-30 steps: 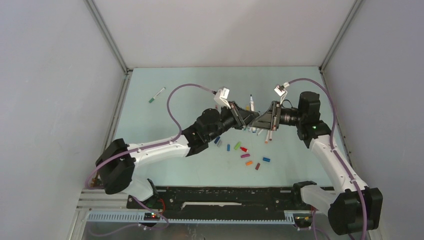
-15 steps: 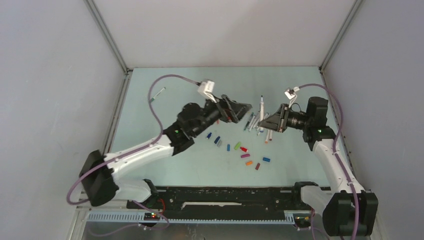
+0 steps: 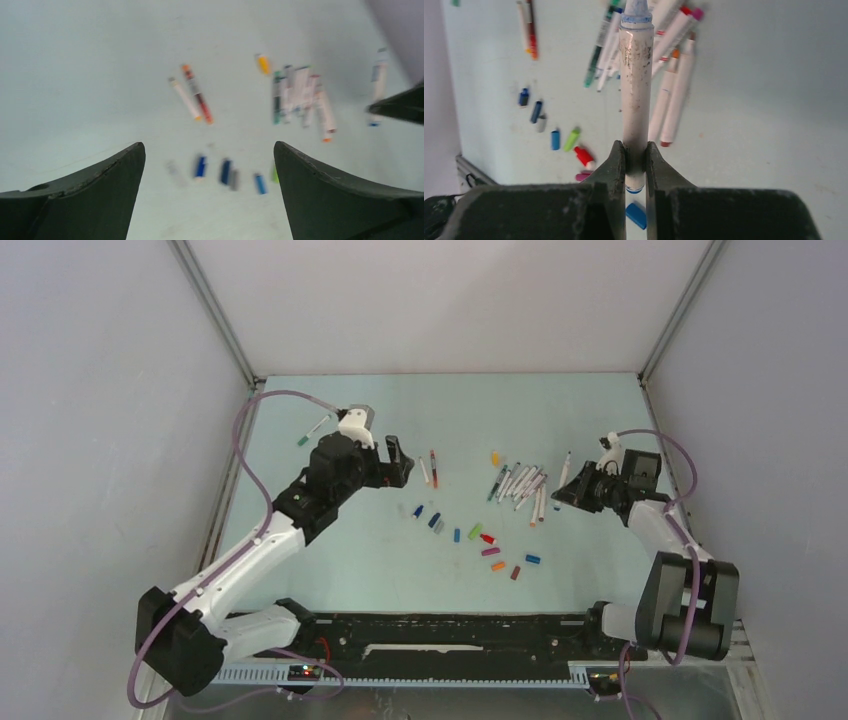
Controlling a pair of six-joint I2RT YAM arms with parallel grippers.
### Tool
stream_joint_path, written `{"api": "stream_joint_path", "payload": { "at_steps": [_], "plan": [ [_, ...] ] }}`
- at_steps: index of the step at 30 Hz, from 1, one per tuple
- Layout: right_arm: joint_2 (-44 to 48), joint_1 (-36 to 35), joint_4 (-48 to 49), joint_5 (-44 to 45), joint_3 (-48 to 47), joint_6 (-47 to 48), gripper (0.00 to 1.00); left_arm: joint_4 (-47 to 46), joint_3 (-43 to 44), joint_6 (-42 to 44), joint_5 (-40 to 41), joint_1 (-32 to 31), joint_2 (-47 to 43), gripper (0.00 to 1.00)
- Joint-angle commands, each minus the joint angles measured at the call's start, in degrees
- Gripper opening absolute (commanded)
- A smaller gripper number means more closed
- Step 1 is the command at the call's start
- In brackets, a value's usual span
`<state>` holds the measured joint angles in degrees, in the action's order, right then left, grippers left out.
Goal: Open the pen caps
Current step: Place the pen at the center of the board.
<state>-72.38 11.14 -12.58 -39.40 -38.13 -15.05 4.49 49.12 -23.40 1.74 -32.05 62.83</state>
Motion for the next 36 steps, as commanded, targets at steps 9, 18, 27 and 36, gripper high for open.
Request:
{"api": "stream_joint_path", "payload": {
  "at_steps": [9, 18, 27, 36],
  "plan": [
    [-15.2, 1.5, -6.4, 7.9, -7.4, 6.4, 0.08, 13.4, 6.6, 17.9, 9.9, 10.3, 7.0, 1.0],
    [-20.6, 1.2, -10.0, 4.9, -10.9, 7.2, 0.24, 14.7, 13.2, 17.7, 7.7, 20.0, 16.5, 0.99],
    [-19.1, 2.1, -11.7, 0.8, -12.2, 6.7, 0.37, 16.0, 22.9, 12.0, 1.5, 27.6, 26.8, 0.98],
    [-14.2, 2.8, -14.1, -2.4, -14.6, 10.0, 0.39, 22.0, 32.7, -13.5, 1.7, 33.9, 37.1, 0.96]
  ]
}}
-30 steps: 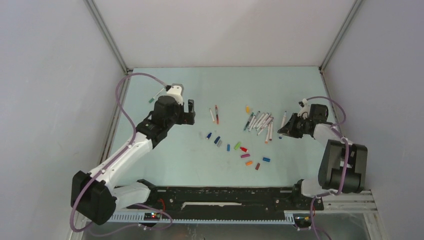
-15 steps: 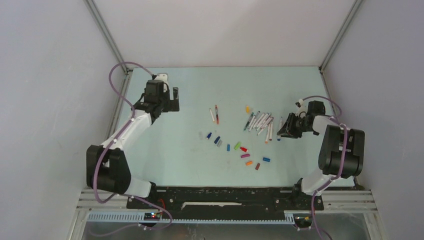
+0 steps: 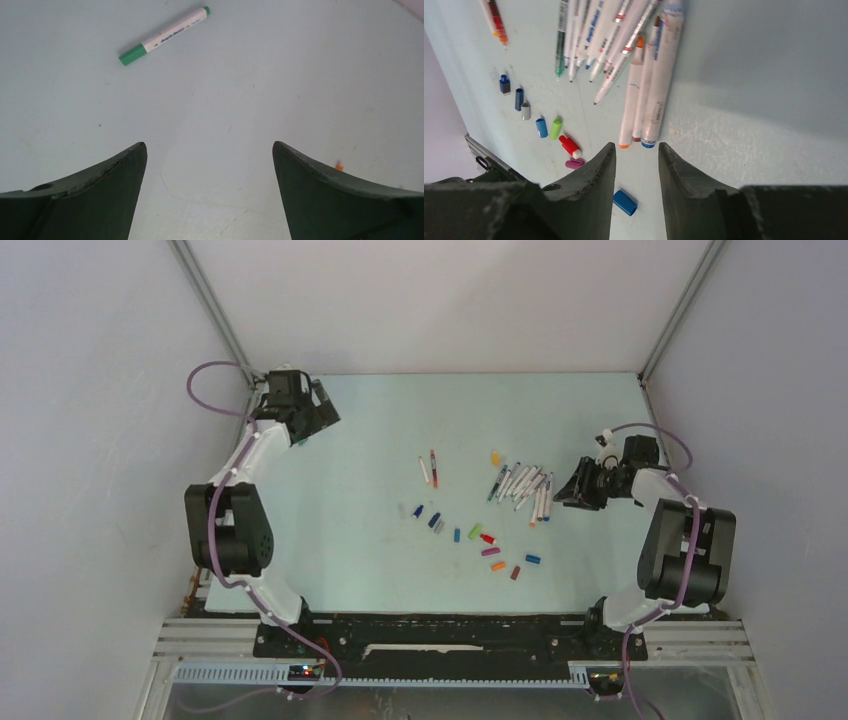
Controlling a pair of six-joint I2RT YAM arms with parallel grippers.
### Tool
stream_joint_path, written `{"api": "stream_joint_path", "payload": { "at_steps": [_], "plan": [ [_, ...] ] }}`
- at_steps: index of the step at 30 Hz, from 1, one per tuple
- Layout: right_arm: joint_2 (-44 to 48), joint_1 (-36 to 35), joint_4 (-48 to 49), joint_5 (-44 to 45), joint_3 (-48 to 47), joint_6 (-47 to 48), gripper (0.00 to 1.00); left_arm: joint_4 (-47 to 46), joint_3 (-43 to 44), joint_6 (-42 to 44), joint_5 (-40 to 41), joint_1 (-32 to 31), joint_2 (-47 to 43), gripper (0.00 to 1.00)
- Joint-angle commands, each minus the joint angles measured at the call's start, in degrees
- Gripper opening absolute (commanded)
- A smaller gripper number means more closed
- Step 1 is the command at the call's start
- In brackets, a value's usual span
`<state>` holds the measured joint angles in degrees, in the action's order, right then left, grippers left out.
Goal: Open the pen caps
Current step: Place the pen at the center of the board.
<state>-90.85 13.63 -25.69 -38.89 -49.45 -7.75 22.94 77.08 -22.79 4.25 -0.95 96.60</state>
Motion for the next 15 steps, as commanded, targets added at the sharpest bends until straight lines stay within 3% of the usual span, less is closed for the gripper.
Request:
{"api": "stream_joint_path", "payload": {
  "at_steps": [1, 4, 6, 10, 15],
  "plan": [
    [5.0, 0.3, -1.2, -3.1, -3.4, 2.9, 0.39, 4.6, 5.8, -16.4, 0.9, 2.8, 4.9, 0.96],
    [6.1, 0.3, -1.3, -3.3, -3.5, 3.3, 0.39, 12.8, 12.3, -24.0, 9.2, 2.9, 9.4, 0.96],
    [6.3, 0.3, -1.3, -3.6, -3.5, 3.4, 0.39, 18.2, 19.5, -23.6, 10.3, 2.8, 13.8, 0.95],
    [6.1, 0.3, -1.9, -4.4, -4.1, 3.6, 0.39, 14.5, 28.4, 0.7, -5.4, 2.9, 19.3, 0.87],
    [6.6, 0.9, -2.3, -5.2, -4.4, 3.7, 0.39, 20.5, 36.5, 18.8, -1.9, 3.2, 24.7, 0.87]
  ]
}}
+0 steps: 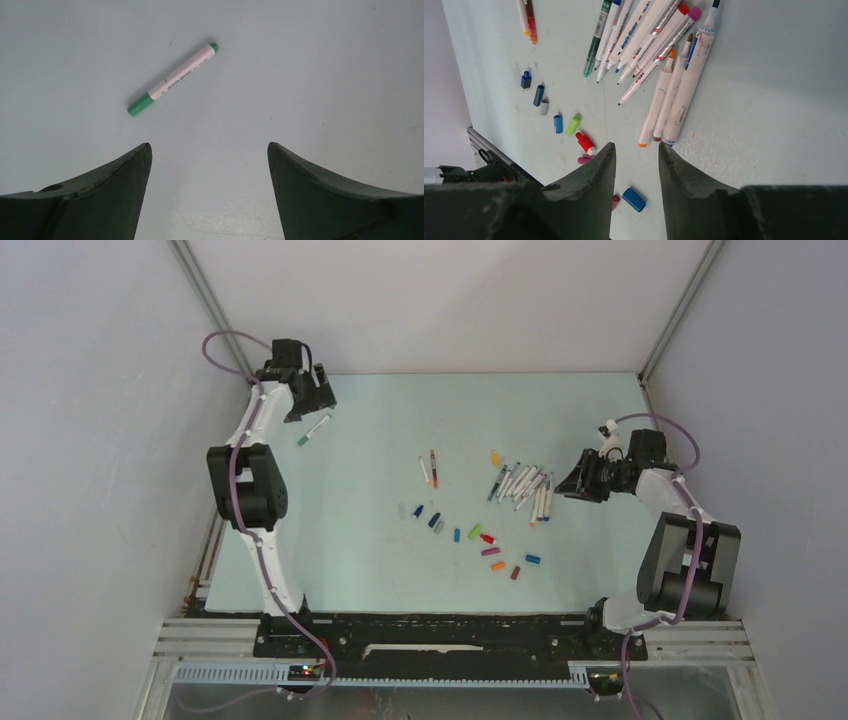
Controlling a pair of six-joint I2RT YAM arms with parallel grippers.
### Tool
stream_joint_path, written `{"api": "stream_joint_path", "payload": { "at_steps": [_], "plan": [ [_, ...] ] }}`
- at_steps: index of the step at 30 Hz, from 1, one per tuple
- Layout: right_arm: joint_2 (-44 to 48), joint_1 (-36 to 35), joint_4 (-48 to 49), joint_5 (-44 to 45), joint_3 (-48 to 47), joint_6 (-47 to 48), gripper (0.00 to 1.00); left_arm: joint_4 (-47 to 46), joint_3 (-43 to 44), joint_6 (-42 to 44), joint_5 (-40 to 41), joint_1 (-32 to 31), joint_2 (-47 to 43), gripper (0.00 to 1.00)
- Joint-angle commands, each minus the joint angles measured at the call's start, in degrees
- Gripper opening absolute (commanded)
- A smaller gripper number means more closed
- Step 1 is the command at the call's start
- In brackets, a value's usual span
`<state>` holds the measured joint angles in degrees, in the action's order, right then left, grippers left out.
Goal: Open the pen caps
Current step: Place the pen at the center of the board, then pick up the pen from the center of the board.
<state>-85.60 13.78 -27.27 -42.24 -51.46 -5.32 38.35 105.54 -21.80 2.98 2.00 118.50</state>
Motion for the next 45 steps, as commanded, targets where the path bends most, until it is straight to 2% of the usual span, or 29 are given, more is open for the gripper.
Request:
{"api": "stream_joint_path", "payload": {
  "at_steps": [1, 4, 11, 27, 33, 38, 41, 45],
  "plan": [
    [1.5, 0.9, -0.8, -2.0, -2.4, 1.3, 0.39, 5.8, 9.7, 20.0, 0.3, 0.4, 4.3, 0.86],
    [1.6, 0.9, -0.8, -2.2, -2.4, 1.1, 0.39, 6.2, 13.5, 25.4, 0.8, 0.3, 8.2, 0.85],
    [1.5, 1.8, -1.1, -2.6, -2.4, 1.0, 0.39, 9.5, 24.4, 28.0, 1.6, 0.5, 17.1, 0.83],
    [1.8, 4.4, -1.4, -4.7, -2.4, 0.0, 0.38, 11.1, 29.7, 27.9, -2.0, 3.4, 25.4, 0.78],
    [1.9, 5.4, -1.4, -4.9, -2.4, -0.2, 0.38, 12.3, 30.7, 27.7, -4.7, 3.5, 28.2, 0.63],
    [2.0, 5.7, -1.2, -5.0, -2.4, -0.4, 0.38, 12.7, 30.9, 28.0, -6.0, 3.4, 28.3, 0.42],
    [2.1, 6.1, -1.2, -5.2, -2.4, -0.6, 0.38, 13.3, 30.3, 28.4, -7.7, 3.4, 27.8, 0.38],
    [2.4, 6.7, -1.1, -5.3, -2.4, -0.7, 0.38, 14.0, 29.2, 28.1, -9.9, 3.4, 26.7, 0.28]
  ]
}}
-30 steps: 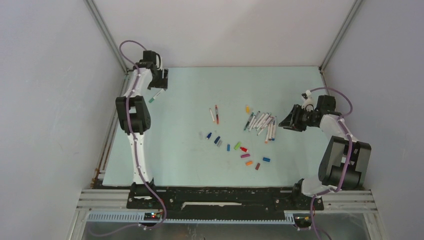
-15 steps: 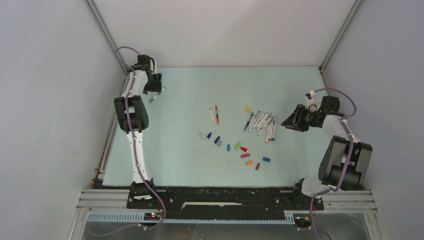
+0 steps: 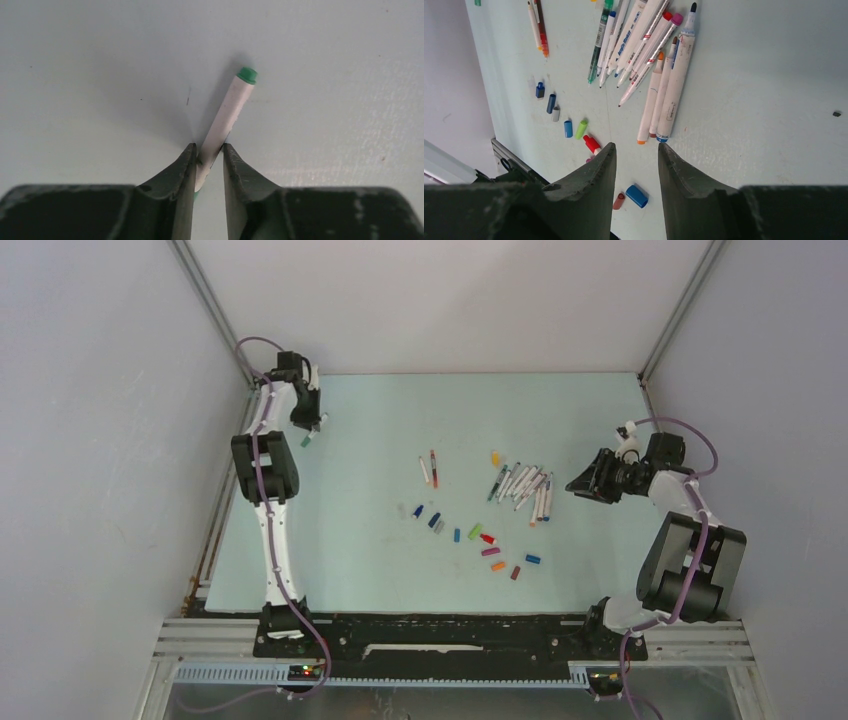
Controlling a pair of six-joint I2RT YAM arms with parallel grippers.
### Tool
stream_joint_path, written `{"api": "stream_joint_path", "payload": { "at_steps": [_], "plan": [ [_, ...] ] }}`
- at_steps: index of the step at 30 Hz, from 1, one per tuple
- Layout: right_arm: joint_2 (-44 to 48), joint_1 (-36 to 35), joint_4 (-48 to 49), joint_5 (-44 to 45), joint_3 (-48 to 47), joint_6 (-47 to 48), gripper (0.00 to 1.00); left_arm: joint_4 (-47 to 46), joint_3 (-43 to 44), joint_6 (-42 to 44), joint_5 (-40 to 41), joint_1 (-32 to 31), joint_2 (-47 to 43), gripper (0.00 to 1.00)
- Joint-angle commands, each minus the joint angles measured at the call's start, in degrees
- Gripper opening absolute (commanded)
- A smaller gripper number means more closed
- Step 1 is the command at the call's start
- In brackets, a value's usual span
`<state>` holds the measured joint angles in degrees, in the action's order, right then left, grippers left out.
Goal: Open the pen caps
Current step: Pick up the pen from the center of the board.
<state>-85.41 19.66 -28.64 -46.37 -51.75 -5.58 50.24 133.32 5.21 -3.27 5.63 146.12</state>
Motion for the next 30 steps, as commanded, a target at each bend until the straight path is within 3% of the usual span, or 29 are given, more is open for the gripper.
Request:
{"api": "stream_joint_path", "payload": {
  "at_steps": [1, 7, 14, 19, 23, 27, 30],
  "plan": [
    [2.3, 1.1, 0.3, -1.3, -2.1, -0.4, 0.38, 2.3, 1.0, 1.0, -4.5, -0.2, -1.4, 0.25],
    [3.2, 2.4, 0.2, -1.8, -2.1, -0.6, 0.38, 3.8, -2.3, -1.2, -8.9, -0.6, -4.1, 0.11],
    [4.3, 2.9, 0.0, -2.3, -2.1, -0.7, 0.38, 4.1, -11.4, -4.7, -1.2, -4.2, -10.8, 0.04],
    [5.0, 3.2, -0.2, -2.7, -2.1, -0.7, 0.38, -0.6, -24.3, -4.8, 8.3, -9.8, -18.1, 0.12],
    [5.5, 3.4, -0.4, -3.0, -2.0, -0.7, 0.38, -3.3, -31.5, -7.6, 7.9, -11.3, -21.7, 0.19],
    [6.1, 3.8, 0.0, -3.5, -1.6, -0.9, 0.38, -1.6, -31.8, -8.2, 7.0, -11.7, -21.9, 0.27],
    [6.7, 4.4, 0.0, -3.7, -1.5, -1.0, 0.38, 0.1, -30.7, -8.3, 6.3, -11.6, -21.3, 0.27]
  ]
}}
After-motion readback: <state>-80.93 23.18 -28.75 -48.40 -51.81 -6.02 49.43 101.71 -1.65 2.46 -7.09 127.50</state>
